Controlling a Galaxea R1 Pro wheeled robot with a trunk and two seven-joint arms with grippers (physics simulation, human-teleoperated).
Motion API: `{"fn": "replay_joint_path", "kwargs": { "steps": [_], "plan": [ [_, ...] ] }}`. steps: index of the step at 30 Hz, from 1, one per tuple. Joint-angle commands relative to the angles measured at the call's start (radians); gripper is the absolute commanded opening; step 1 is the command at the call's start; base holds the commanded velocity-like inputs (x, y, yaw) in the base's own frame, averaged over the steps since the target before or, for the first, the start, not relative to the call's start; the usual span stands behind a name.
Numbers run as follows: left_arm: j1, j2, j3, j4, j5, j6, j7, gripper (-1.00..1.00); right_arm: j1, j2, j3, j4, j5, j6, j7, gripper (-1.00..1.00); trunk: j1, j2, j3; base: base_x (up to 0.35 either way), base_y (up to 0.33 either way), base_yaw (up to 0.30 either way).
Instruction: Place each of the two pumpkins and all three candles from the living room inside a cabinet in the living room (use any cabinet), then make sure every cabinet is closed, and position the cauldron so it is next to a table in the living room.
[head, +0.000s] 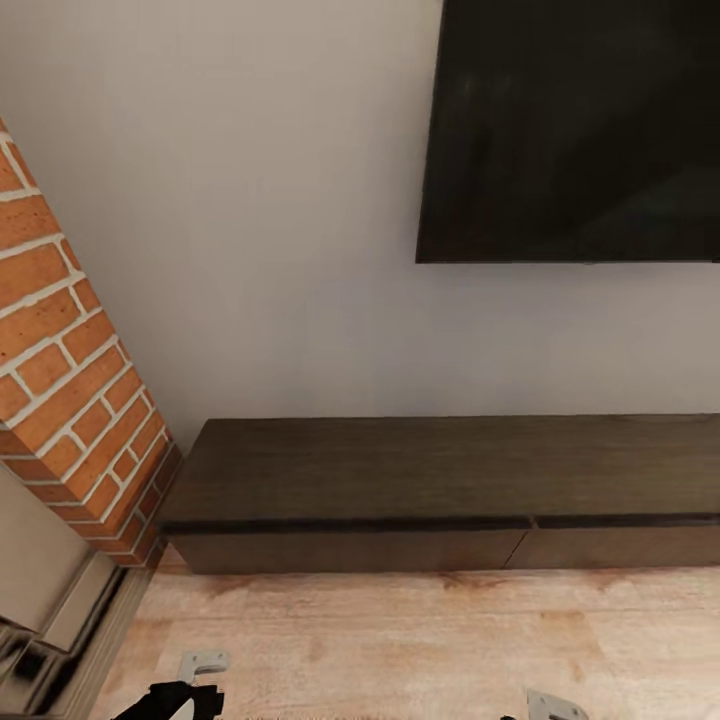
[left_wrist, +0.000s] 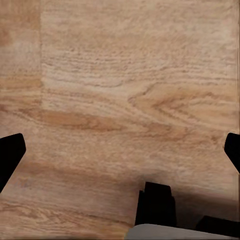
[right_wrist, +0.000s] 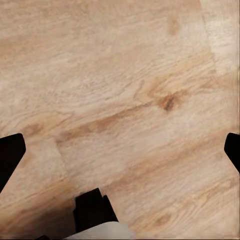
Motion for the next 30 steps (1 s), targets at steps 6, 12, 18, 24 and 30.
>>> {"fn": "replay_joint_path", "kwargs": {
  "steps": [6,12,18,24,30],
  "plan": [
    [0.003,-0.026,-0.040,0.028,0.008,-0.004,0.009,1.00,0.000,-0.002,0.008,0.046,-0.005,0.003,-0.008,1.00,-0.024,0.042,0.018,-0.149,0.000,-0.258],
    [0.007,-0.048,-0.054,0.072,0.008,-0.009,-0.005,1.00,-0.001,0.001,0.011,0.088,-0.005,0.002,-0.008,1.00,-0.043,0.077,0.034,-0.019,0.000,-0.165],
    [0.017,-0.052,-0.055,0.080,0.008,-0.064,-0.008,1.00,0.000,0.003,0.013,0.126,-0.004,0.001,-0.008,1.00,-0.043,0.077,0.034,-0.003,0.000,-0.036],
    [0.060,-0.052,-0.055,0.082,0.010,-0.105,-0.007,1.00,0.000,0.005,0.014,0.180,-0.004,0.000,-0.008,1.00,-0.043,0.077,0.034,0.000,0.000,-0.006],
    [0.124,-0.053,-0.054,0.091,0.013,-0.175,-0.007,1.00,0.000,0.007,0.015,0.261,-0.003,0.000,-0.008,1.00,-0.043,0.077,0.034,0.000,0.000,0.000]
  ]
}}
